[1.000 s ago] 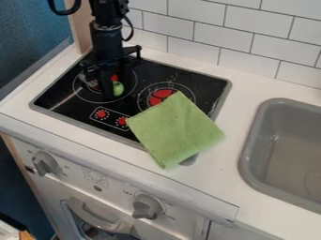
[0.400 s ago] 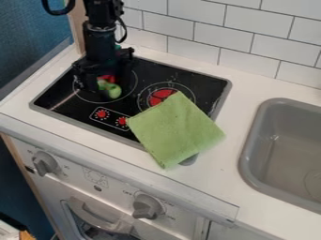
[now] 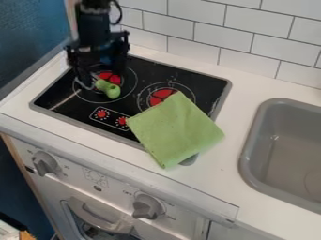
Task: Put the green spatula on the left side of the stove
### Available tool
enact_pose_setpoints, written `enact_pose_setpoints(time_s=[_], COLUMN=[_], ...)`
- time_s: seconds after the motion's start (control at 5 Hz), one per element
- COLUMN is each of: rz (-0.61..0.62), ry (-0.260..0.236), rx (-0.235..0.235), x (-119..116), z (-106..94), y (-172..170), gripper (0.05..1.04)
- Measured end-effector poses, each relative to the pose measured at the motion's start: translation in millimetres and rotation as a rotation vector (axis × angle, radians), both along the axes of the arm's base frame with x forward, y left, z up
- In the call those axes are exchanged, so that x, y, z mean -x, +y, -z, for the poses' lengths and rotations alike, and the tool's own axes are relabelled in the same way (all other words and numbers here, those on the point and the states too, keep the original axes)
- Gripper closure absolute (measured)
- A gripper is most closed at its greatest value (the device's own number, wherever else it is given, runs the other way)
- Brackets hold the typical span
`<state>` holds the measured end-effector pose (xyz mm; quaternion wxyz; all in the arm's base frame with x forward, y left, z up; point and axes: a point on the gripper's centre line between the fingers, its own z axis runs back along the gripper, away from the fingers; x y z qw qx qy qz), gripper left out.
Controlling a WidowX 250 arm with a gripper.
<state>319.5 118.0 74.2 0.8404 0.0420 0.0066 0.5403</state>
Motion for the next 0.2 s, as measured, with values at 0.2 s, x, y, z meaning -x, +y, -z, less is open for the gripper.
enact_pose_setpoints(time_s=[0.2], rz=[-0.005], ry=[-0.047], rx=[0.000], x=[2.2], z=[-22.2], y=[-4.3], gripper=[0.082])
